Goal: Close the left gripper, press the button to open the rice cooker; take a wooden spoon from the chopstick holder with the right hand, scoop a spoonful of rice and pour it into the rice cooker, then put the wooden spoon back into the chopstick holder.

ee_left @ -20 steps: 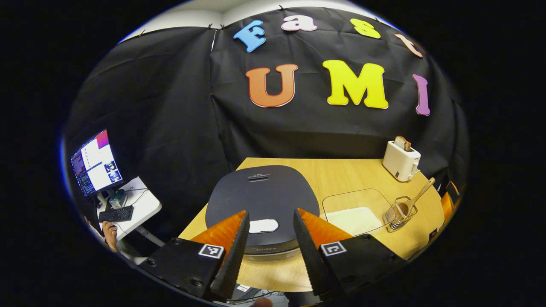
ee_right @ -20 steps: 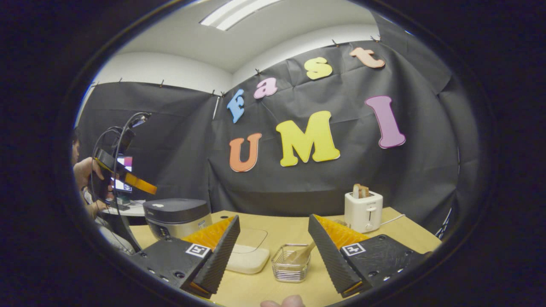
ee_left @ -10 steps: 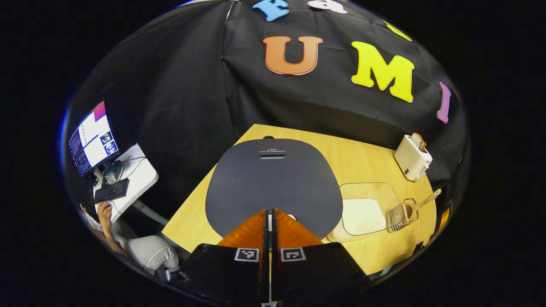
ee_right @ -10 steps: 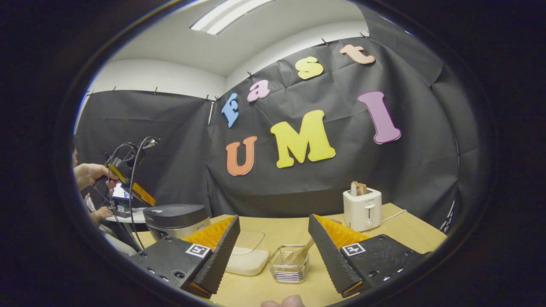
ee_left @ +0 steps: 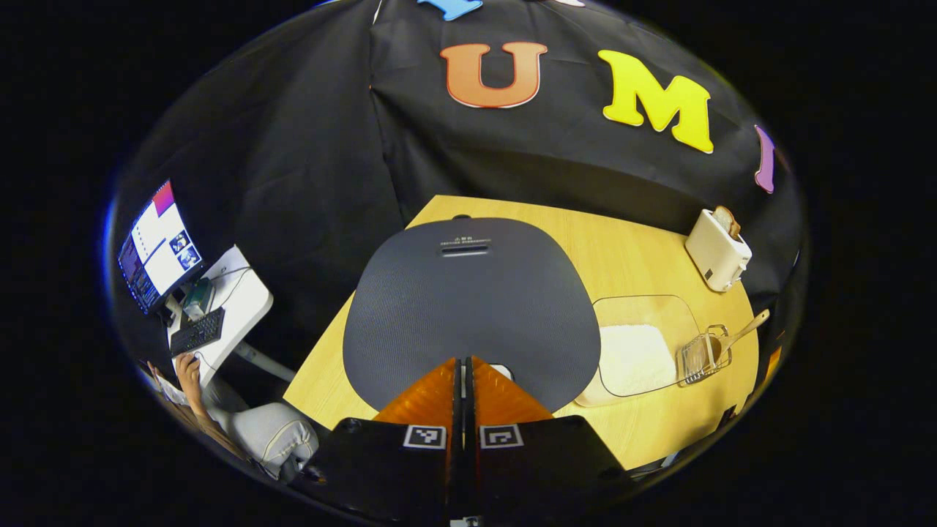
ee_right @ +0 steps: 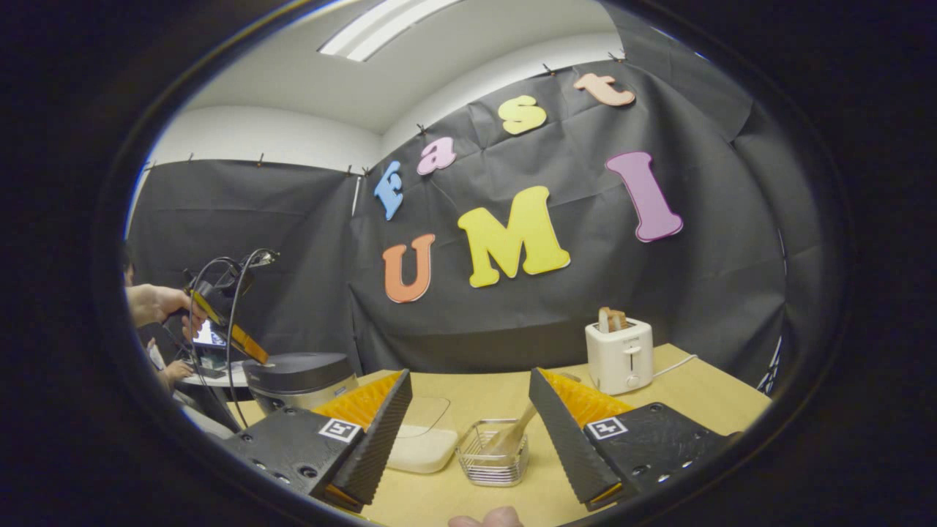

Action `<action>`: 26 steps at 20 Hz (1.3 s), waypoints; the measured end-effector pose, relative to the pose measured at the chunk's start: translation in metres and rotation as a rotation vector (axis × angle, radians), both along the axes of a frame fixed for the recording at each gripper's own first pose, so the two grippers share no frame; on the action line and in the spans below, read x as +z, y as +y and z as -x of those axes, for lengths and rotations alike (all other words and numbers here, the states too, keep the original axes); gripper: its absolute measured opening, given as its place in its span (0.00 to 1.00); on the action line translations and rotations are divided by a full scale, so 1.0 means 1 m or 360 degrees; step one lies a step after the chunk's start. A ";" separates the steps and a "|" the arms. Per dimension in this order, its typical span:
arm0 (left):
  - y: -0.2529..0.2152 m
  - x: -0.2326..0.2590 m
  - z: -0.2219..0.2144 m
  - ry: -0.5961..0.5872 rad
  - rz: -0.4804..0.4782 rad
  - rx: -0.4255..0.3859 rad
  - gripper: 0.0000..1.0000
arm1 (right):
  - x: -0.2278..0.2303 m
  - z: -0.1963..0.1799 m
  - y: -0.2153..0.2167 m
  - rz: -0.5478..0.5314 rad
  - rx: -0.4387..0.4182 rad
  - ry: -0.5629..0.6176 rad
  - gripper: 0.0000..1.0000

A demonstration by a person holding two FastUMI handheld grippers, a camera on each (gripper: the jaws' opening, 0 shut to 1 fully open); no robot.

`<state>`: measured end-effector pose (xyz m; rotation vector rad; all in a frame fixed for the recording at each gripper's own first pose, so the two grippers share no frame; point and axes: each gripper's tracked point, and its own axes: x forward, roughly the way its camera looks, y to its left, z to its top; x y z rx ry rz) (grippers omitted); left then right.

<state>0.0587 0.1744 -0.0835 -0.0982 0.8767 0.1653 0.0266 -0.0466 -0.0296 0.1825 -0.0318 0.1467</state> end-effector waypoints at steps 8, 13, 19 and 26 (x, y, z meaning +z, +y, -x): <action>0.000 -0.002 0.002 0.0022 0.0104 -0.0003 0.03 | -0.005 -0.002 0.001 -0.0039 0.0011 0.0032 0.91; 0.003 0.030 -0.011 -0.0242 0.0012 0.0089 0.04 | 0.000 0.001 -0.002 0.0007 -0.0009 0.0005 0.96; 0.011 0.115 -0.038 -0.0789 -0.0212 0.0046 0.49 | 0.003 0.005 -0.005 0.0041 -0.0033 0.0004 0.95; -0.004 0.144 -0.025 -0.1161 -0.0333 0.0089 0.99 | 0.000 0.015 -0.014 0.0156 -0.0119 0.0030 0.92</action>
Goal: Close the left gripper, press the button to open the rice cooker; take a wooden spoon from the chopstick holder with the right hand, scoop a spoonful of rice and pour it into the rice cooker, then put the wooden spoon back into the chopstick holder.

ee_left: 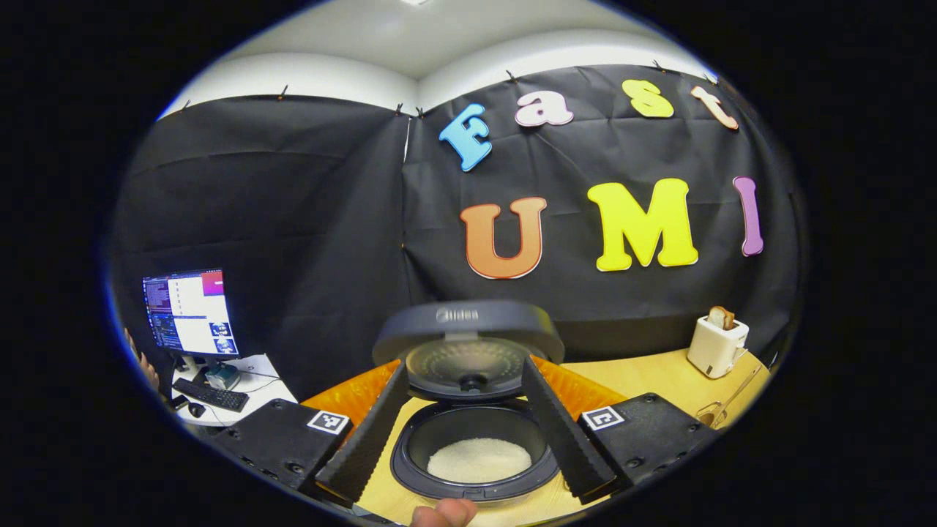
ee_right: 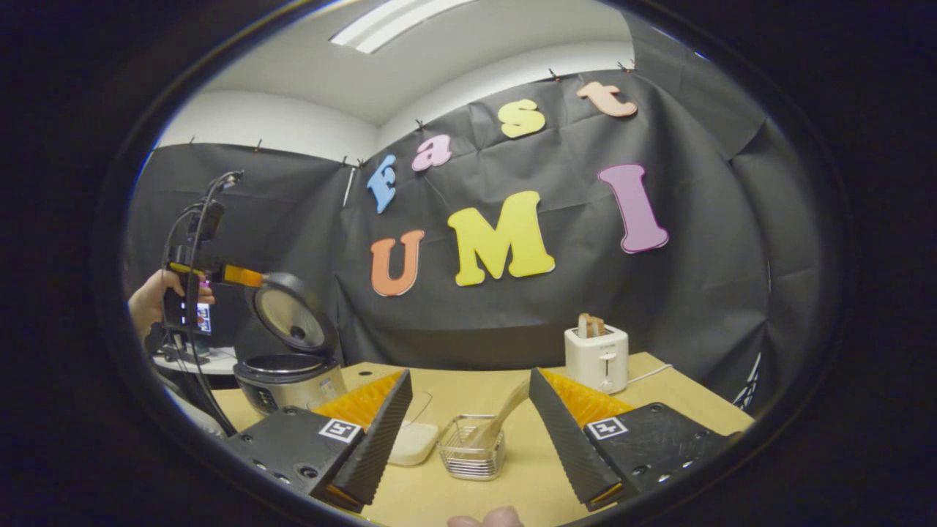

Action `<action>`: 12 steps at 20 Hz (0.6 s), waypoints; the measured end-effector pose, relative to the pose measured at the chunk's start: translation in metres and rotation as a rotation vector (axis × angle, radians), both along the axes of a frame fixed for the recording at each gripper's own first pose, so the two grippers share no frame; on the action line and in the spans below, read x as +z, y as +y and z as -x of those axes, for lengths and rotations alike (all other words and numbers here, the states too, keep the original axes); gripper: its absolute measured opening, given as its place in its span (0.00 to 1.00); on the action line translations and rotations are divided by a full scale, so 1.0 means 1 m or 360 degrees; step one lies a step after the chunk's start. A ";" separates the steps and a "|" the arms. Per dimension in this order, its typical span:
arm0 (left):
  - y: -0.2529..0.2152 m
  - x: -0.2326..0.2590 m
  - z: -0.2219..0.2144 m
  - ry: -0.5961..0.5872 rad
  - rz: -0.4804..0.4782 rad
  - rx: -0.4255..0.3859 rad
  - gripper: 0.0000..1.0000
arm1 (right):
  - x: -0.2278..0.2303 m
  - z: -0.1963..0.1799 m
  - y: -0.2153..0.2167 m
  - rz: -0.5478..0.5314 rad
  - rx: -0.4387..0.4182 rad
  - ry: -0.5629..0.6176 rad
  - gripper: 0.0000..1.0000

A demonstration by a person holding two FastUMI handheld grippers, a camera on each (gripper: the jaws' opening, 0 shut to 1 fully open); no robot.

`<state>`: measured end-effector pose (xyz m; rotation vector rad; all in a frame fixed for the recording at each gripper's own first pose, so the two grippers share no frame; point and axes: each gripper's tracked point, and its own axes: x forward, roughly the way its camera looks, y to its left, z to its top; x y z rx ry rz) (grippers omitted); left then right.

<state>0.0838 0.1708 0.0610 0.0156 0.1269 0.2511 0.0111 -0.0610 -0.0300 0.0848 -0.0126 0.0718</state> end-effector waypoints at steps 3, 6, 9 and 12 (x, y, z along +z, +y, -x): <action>-0.027 -0.023 0.021 -0.0055 0.0046 -0.0064 0.99 | -0.008 0.000 0.002 0.0024 -0.0002 0.0051 0.96; -0.057 -0.050 0.031 -0.0101 0.0038 -0.0149 0.99 | -0.020 -0.006 0.010 0.0039 0.0031 0.0121 0.99; -0.069 -0.074 0.048 -0.0103 -0.0059 -0.0148 0.99 | -0.038 -0.014 0.013 0.0086 0.0035 0.0221 0.92; -0.080 -0.083 0.058 -0.0142 -0.0028 -0.0152 0.99 | -0.055 -0.029 0.009 0.0031 0.0000 0.0327 0.92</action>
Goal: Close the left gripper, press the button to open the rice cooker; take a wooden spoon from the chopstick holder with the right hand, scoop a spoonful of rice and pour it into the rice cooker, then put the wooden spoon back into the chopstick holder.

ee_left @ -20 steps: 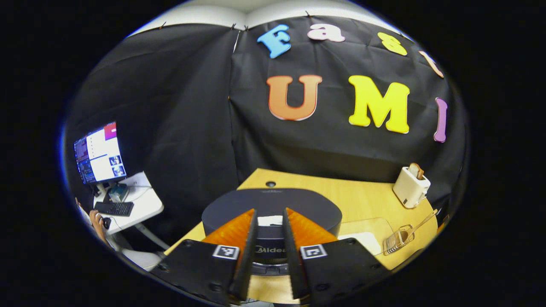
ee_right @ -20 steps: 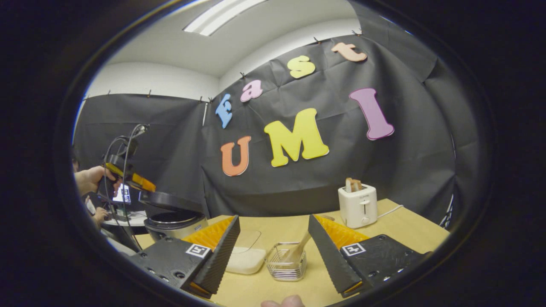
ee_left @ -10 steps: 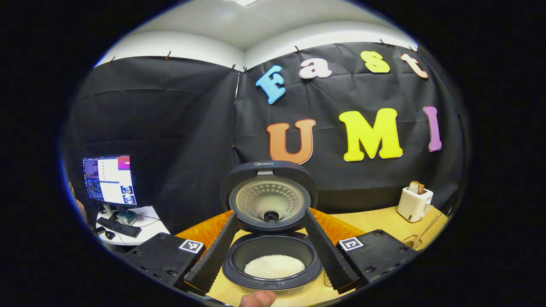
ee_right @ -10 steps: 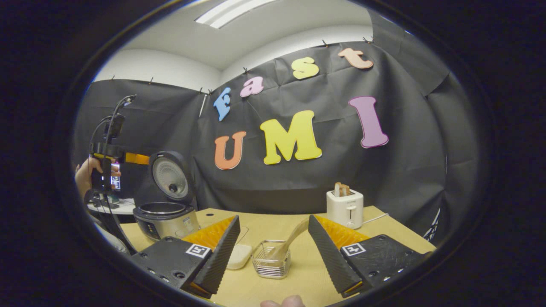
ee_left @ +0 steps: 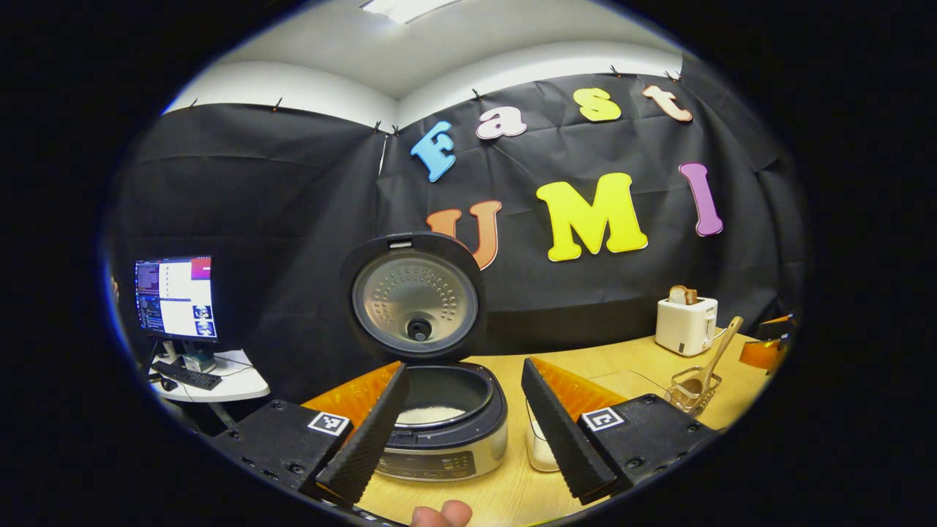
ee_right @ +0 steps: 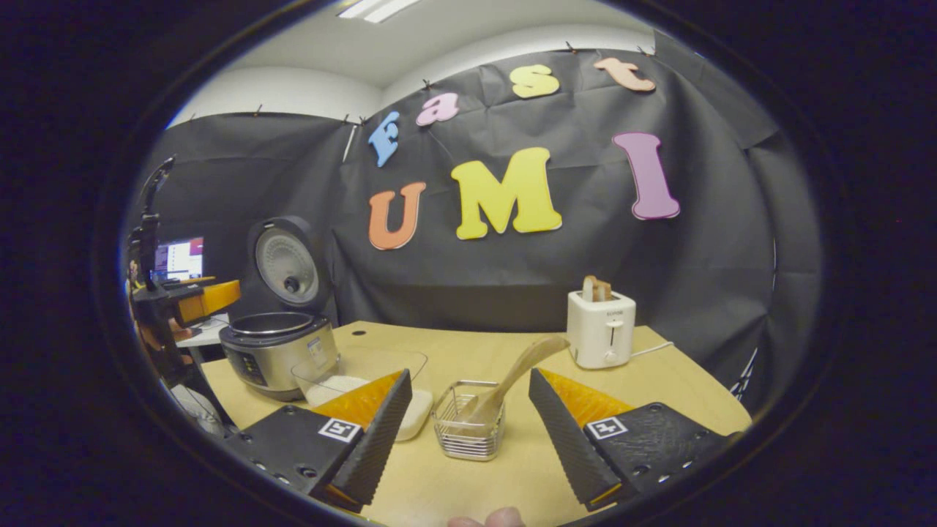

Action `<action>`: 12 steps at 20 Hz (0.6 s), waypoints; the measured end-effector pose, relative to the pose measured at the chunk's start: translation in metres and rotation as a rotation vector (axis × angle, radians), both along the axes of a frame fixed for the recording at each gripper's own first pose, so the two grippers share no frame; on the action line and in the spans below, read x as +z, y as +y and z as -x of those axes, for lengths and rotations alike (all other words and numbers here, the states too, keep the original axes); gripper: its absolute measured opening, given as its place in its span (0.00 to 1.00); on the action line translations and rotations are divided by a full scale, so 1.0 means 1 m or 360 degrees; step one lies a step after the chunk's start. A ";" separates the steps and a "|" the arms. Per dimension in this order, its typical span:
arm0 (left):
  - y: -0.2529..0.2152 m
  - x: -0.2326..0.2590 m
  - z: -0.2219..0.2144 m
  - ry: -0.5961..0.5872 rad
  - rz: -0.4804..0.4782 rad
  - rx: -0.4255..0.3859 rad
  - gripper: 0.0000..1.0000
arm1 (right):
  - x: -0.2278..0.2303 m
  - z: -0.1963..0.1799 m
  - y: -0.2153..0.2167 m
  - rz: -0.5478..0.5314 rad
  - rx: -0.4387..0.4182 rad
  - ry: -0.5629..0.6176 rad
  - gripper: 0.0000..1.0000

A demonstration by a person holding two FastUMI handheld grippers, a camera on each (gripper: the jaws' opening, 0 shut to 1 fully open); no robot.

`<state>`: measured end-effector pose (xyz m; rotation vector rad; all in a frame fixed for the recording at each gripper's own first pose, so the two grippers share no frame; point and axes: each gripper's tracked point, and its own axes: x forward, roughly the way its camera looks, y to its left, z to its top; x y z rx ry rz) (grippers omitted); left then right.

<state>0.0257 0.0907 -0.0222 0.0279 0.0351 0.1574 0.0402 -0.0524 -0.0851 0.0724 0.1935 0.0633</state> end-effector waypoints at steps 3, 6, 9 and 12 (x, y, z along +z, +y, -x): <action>0.003 0.001 0.009 -0.0024 0.0033 0.0003 0.99 | -0.010 -0.024 -0.009 -0.0084 -0.0077 0.0074 0.92; 0.016 0.005 0.018 -0.0021 -0.0020 0.0033 0.99 | -0.021 -0.049 -0.017 -0.0163 -0.0140 0.0129 0.96; 0.025 0.013 0.024 -0.0038 -0.0043 0.0069 0.99 | -0.035 -0.073 -0.022 -0.0246 -0.0184 0.0200 0.96; 0.026 0.016 0.027 -0.0042 -0.0037 0.0072 0.99 | -0.046 -0.090 -0.029 -0.0344 -0.0223 0.0247 1.00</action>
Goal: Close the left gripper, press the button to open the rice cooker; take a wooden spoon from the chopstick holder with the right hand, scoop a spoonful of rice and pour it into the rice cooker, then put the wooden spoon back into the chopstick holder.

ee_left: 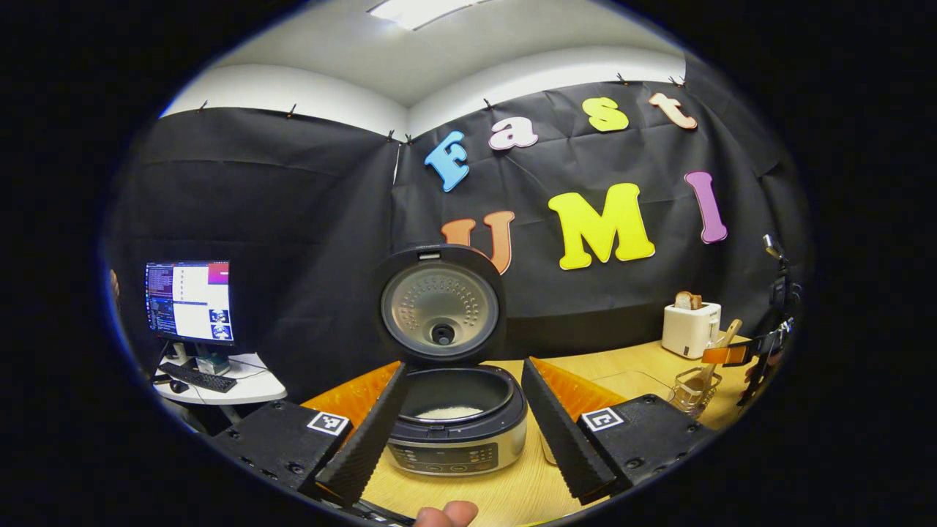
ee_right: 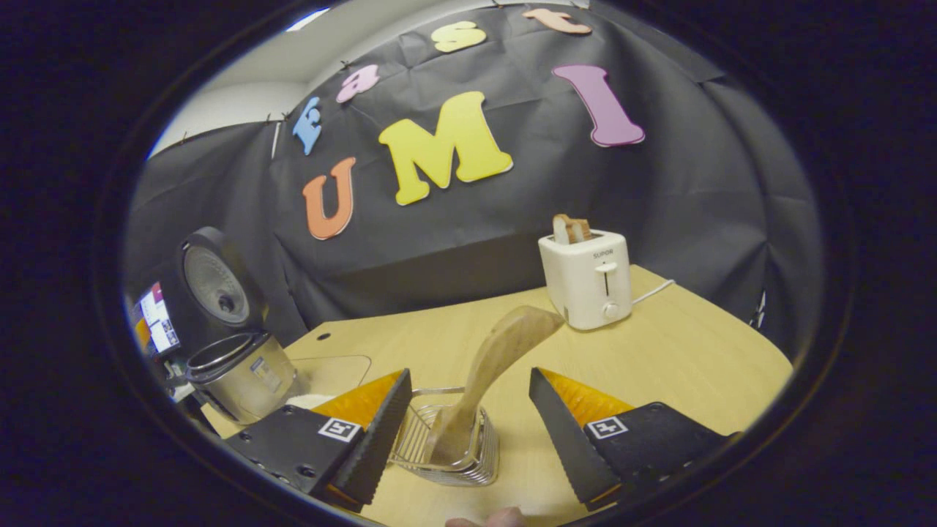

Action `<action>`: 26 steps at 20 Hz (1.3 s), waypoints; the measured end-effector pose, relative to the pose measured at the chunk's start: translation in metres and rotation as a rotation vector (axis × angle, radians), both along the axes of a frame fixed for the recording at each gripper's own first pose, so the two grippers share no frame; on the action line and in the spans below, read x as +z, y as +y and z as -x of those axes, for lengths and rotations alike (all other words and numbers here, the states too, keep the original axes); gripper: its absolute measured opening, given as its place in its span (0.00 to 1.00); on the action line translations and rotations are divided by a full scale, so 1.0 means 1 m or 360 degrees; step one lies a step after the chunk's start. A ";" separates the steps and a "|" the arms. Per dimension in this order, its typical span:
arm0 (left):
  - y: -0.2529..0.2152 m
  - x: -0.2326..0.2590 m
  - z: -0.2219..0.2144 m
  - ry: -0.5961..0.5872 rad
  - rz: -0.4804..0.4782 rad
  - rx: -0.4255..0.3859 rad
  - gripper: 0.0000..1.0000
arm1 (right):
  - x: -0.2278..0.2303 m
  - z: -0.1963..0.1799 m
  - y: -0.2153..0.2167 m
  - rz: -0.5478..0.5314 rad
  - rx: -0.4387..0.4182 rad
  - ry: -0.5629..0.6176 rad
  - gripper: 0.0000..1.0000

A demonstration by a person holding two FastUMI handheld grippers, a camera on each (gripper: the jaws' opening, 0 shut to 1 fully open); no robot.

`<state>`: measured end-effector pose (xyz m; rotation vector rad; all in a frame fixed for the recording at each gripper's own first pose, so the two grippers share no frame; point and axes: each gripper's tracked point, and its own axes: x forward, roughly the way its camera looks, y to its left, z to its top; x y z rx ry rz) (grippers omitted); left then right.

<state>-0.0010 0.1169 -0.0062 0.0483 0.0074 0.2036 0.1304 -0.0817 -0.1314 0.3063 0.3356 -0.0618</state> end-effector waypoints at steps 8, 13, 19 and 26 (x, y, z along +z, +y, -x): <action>0.014 -0.003 0.003 0.0025 -0.0006 0.0040 0.99 | 0.009 -0.016 0.006 -0.0096 -0.0025 -0.0037 0.14; 0.019 -0.010 0.002 0.0052 0.0038 0.0017 0.99 | 0.036 -0.007 0.017 0.0027 0.0002 -0.0101 0.00; 0.027 -0.011 0.005 0.0069 0.0057 0.0019 0.99 | 0.113 -0.012 0.036 0.0135 0.0010 -0.0296 0.00; 0.039 -0.015 0.009 0.0107 0.0104 0.0045 0.99 | 0.150 -0.048 0.132 0.0248 0.0248 -0.0344 0.00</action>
